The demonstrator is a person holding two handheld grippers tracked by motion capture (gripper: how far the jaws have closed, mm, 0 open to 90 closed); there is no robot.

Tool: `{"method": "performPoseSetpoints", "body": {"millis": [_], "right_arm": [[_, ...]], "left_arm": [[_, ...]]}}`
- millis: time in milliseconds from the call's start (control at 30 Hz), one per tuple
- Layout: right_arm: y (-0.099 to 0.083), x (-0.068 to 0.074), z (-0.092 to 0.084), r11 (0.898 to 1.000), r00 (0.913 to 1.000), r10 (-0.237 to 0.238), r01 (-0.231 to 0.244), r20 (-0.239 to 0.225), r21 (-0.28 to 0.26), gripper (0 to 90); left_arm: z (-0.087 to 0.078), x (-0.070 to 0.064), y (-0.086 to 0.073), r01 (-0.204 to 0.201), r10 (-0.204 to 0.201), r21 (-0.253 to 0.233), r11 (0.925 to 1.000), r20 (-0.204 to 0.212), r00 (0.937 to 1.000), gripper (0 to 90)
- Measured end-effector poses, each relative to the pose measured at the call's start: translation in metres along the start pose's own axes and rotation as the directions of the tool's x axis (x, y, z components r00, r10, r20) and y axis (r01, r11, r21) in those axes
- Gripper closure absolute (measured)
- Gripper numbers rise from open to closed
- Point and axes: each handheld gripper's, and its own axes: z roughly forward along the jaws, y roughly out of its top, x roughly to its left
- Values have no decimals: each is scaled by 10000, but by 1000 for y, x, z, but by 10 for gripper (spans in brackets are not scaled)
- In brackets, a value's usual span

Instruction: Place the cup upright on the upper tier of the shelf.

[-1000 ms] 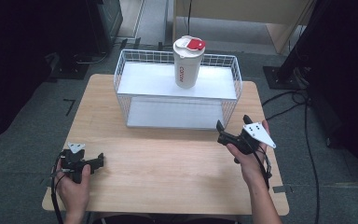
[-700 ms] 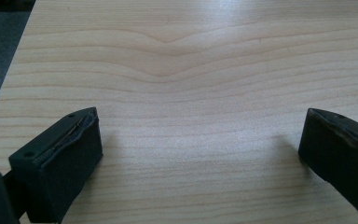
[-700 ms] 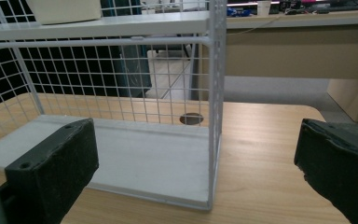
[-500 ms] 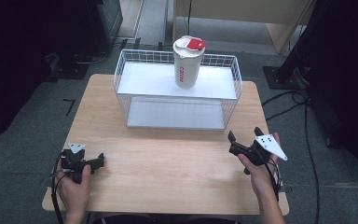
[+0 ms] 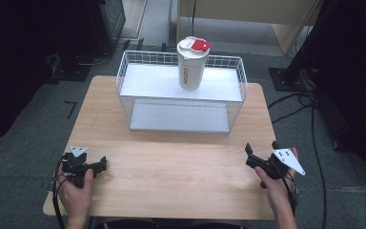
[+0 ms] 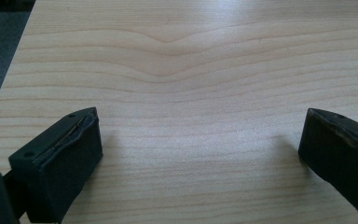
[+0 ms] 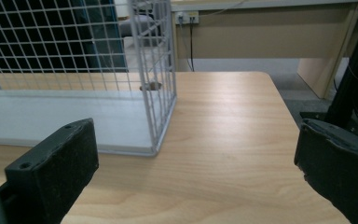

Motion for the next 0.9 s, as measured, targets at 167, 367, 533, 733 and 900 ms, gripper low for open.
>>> {"method": "performPoseSetpoints", "body": {"millis": [167,367,533,733,900], "right_arm": [[-8,-13,-7,9999,9996,1,-5,279,138,0],[-19,-29,-13,9991,9981,-66,39,605,433,0],[-27,-39,-19,9971,9972,-107,50,745,766,0],[-37,-51,-25,9882,9945,-353,201,982,1516,0],[-45,-58,-29,9766,9947,-449,242,928,2135,0]], "left_arm": [[0,0,0,3,-3,-1,10000,1,10000,0],[0,0,0,1,-1,2,10000,1,10000,0],[0,0,0,14,-14,-5,10000,5,10000,0],[0,0,0,4,-4,2,10000,7,10000,0],[0,0,0,6,-6,1,10000,5,10000,0]]}}
